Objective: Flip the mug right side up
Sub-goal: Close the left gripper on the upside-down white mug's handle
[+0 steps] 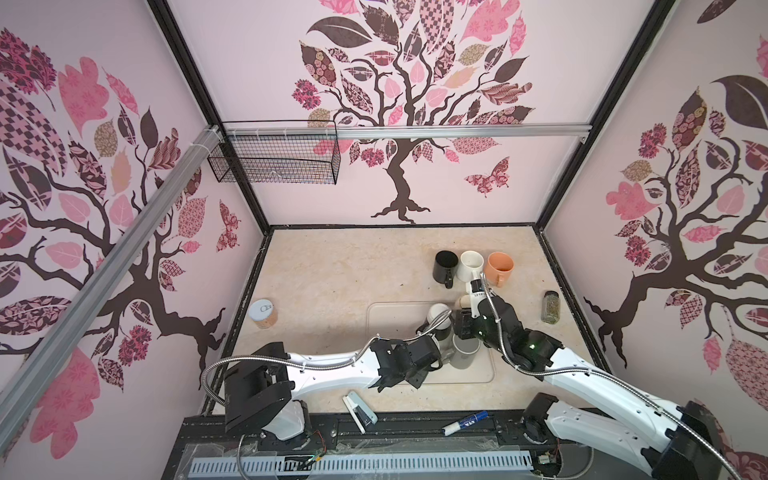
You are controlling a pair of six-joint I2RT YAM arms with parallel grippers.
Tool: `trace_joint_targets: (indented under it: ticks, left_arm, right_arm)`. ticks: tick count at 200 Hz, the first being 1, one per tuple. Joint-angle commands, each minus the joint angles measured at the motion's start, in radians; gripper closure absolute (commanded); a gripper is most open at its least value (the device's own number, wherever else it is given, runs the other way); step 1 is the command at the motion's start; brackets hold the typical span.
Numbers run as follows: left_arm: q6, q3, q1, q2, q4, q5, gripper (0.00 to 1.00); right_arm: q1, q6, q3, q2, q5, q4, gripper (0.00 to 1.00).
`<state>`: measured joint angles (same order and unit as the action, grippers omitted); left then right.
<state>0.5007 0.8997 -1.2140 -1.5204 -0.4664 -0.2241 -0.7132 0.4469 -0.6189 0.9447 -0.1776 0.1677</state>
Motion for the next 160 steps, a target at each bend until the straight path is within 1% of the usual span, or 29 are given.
trace_joint_targets:
  ticks: [1, 71, 138, 160]
  left_arm:
    - [0.009, 0.051, 0.01, -0.002, 0.004, -0.02, 0.61]
    - [0.013, 0.059, 0.027, -0.017, 0.0, -0.016, 0.67]
    - [0.016, 0.056, 0.036, -0.032, 0.01, 0.006, 0.69]
    - [0.014, 0.055, 0.037, -0.035, 0.012, 0.005, 0.72]
  right_arm:
    - [-0.005, 0.002, 0.013, -0.026, 0.003, -0.017, 0.49]
    - [-0.004, 0.002, 0.028, -0.044, 0.004, -0.023, 0.49]
    - [-0.005, 0.004, 0.037, -0.058, 0.004, -0.025, 0.49]
    - [-0.004, 0.003, 0.036, -0.061, 0.002, -0.023, 0.49]
